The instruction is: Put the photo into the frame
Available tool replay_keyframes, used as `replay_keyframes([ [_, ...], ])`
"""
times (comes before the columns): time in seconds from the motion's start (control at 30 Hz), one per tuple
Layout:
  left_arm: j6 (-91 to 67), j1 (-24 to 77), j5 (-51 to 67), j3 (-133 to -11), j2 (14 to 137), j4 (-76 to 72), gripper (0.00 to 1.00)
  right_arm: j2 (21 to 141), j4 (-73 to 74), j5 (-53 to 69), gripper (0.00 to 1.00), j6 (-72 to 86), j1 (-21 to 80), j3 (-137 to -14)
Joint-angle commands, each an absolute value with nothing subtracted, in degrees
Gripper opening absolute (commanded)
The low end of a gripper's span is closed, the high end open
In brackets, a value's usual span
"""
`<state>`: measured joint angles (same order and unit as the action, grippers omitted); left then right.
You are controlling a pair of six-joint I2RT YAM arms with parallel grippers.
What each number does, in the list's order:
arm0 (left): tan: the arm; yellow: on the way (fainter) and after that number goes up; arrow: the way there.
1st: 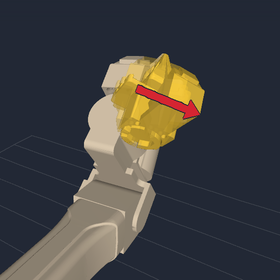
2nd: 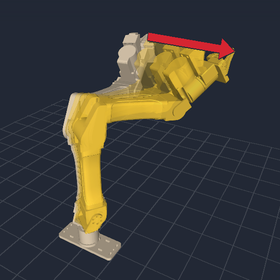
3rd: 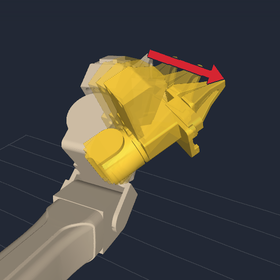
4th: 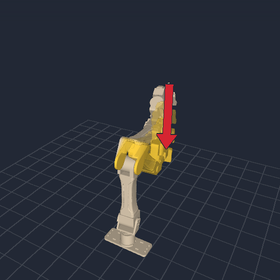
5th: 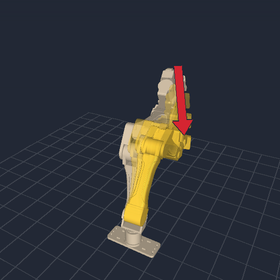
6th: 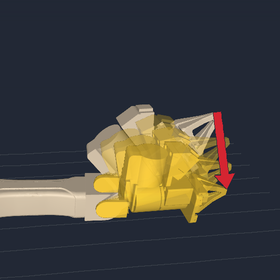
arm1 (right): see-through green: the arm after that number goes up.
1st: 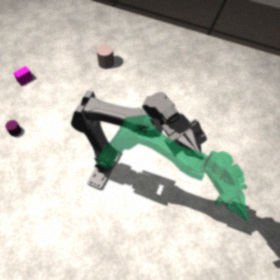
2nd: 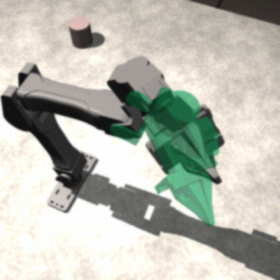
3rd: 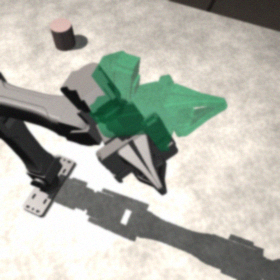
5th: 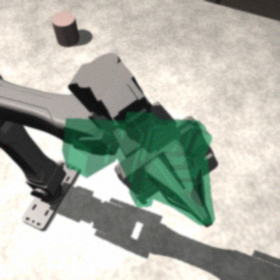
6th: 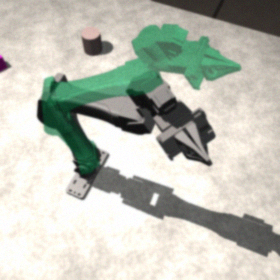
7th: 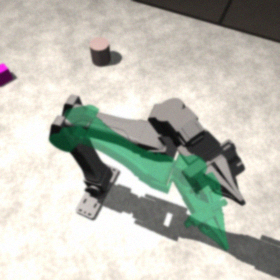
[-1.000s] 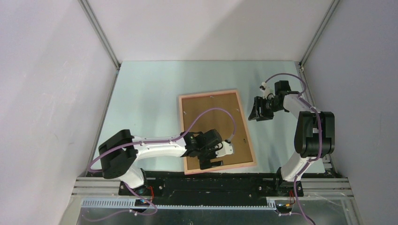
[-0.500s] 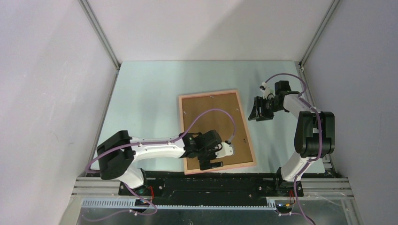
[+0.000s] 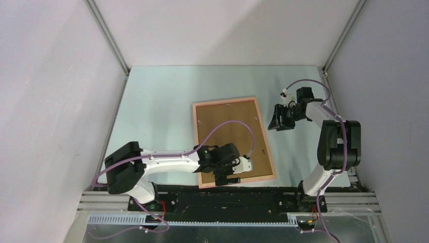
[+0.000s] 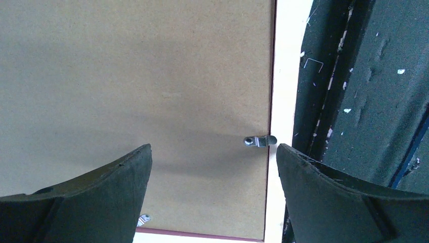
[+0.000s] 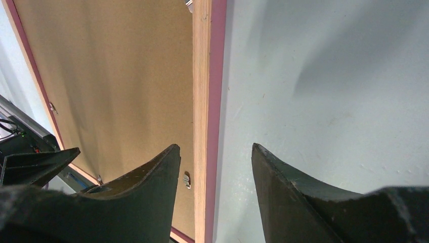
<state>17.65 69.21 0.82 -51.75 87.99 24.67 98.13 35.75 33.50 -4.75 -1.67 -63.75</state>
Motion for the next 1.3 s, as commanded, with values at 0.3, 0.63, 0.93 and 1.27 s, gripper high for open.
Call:
replay_keyframes([
  [0.3,19.38,69.63,0.2,-52.43,89.16,22.53,0.93,99.74,36.02,35.8,0.57,-5.15,-1.38,-63.39],
  [0.63,19.86,69.61,0.19,-52.87,90.45,21.5,0.92,102.68,36.34,35.12,0.55,-5.17,-0.1,-63.43],
  [0.93,20.44,69.61,-1.64,-53.07,91.26,20.37,0.91,105.15,36.3,35.34,0.54,-5.35,3.25,-63.37],
  [1.27,20.59,69.61,-2.5,-54.45,92.74,18.95,0.89,106.34,36.63,36.32,0.53,-5.27,4.39,-63.49],
])
